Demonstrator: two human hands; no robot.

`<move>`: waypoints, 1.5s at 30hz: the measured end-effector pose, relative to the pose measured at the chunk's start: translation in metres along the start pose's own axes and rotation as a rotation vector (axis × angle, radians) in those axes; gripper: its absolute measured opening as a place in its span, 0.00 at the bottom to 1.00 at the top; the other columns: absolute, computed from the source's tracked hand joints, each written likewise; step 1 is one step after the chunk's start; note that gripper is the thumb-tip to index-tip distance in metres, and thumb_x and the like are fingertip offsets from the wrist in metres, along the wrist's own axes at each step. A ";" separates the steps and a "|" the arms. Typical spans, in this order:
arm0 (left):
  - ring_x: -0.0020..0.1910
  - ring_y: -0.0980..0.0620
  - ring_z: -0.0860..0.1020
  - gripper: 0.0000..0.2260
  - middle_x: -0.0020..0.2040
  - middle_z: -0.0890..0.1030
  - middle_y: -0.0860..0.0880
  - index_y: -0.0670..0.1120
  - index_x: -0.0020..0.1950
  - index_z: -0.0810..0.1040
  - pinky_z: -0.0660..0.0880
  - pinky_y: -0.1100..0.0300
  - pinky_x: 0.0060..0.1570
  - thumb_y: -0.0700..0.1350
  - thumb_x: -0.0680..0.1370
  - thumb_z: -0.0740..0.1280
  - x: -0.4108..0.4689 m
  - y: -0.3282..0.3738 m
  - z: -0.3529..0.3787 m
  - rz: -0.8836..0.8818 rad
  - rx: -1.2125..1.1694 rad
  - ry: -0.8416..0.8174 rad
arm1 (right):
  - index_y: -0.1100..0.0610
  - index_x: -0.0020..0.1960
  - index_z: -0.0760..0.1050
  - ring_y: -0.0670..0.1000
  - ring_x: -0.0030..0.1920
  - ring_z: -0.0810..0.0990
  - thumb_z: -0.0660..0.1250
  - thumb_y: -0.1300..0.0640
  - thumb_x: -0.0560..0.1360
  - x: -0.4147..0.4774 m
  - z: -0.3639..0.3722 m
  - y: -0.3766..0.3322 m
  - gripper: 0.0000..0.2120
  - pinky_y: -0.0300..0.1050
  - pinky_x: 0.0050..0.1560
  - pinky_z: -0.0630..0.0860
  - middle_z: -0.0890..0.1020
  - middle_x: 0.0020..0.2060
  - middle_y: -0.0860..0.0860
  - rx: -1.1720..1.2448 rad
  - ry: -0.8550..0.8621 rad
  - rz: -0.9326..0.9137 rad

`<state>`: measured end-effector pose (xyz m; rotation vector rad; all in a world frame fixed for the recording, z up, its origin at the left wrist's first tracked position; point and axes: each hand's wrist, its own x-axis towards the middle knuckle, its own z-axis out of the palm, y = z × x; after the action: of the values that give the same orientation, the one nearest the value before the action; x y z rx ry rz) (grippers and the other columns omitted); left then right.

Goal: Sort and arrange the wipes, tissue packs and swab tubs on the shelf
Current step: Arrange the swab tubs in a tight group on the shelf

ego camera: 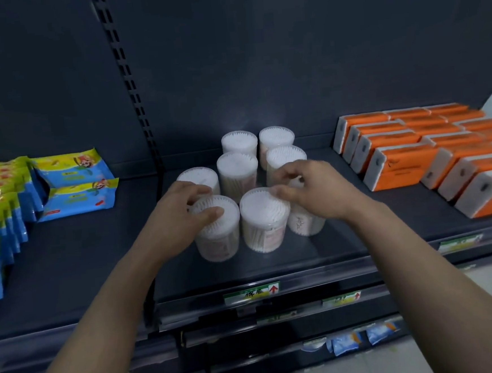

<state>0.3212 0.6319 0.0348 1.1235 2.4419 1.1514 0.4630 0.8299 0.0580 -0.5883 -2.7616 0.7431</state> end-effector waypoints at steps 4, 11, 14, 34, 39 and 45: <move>0.67 0.55 0.58 0.27 0.65 0.65 0.57 0.55 0.64 0.72 0.56 0.54 0.67 0.64 0.68 0.69 -0.006 0.017 0.006 0.072 0.204 0.014 | 0.52 0.60 0.76 0.53 0.64 0.71 0.68 0.42 0.71 0.004 -0.011 0.019 0.22 0.47 0.62 0.69 0.77 0.60 0.51 -0.098 -0.074 0.088; 0.69 0.53 0.60 0.35 0.69 0.65 0.55 0.55 0.71 0.64 0.50 0.57 0.67 0.64 0.67 0.69 0.006 0.048 0.044 0.190 0.429 -0.212 | 0.44 0.69 0.66 0.52 0.65 0.69 0.75 0.48 0.66 0.001 -0.028 0.023 0.34 0.47 0.63 0.69 0.67 0.67 0.49 -0.069 -0.345 0.149; 0.66 0.53 0.64 0.34 0.68 0.67 0.56 0.55 0.71 0.64 0.54 0.56 0.66 0.63 0.68 0.69 0.009 0.051 0.047 0.177 0.407 -0.221 | 0.44 0.68 0.65 0.52 0.63 0.69 0.75 0.48 0.65 -0.004 -0.033 0.024 0.34 0.49 0.63 0.70 0.66 0.65 0.49 -0.075 -0.402 0.144; 0.66 0.55 0.63 0.35 0.67 0.65 0.56 0.54 0.71 0.62 0.60 0.57 0.67 0.54 0.68 0.72 0.002 0.060 0.032 0.094 0.416 -0.323 | 0.42 0.73 0.54 0.52 0.65 0.68 0.74 0.55 0.67 0.008 -0.043 0.007 0.41 0.47 0.59 0.71 0.61 0.70 0.45 -0.291 -0.693 0.029; 0.66 0.54 0.61 0.38 0.65 0.63 0.58 0.57 0.70 0.62 0.61 0.56 0.65 0.65 0.63 0.71 0.013 0.054 0.032 0.096 0.404 -0.340 | 0.47 0.71 0.58 0.53 0.64 0.69 0.72 0.35 0.62 0.011 -0.040 0.003 0.44 0.52 0.62 0.71 0.64 0.68 0.47 -0.328 -0.566 0.181; 0.67 0.55 0.63 0.39 0.67 0.65 0.61 0.57 0.70 0.63 0.65 0.52 0.66 0.63 0.62 0.73 0.023 0.048 0.027 0.123 0.374 -0.421 | 0.50 0.72 0.60 0.52 0.64 0.70 0.75 0.42 0.64 0.010 -0.039 -0.003 0.42 0.47 0.61 0.71 0.68 0.67 0.48 -0.325 -0.607 0.161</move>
<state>0.3448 0.6832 0.0546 1.4613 2.3209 0.4222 0.4656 0.8488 0.0935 -0.7553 -3.4730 0.5767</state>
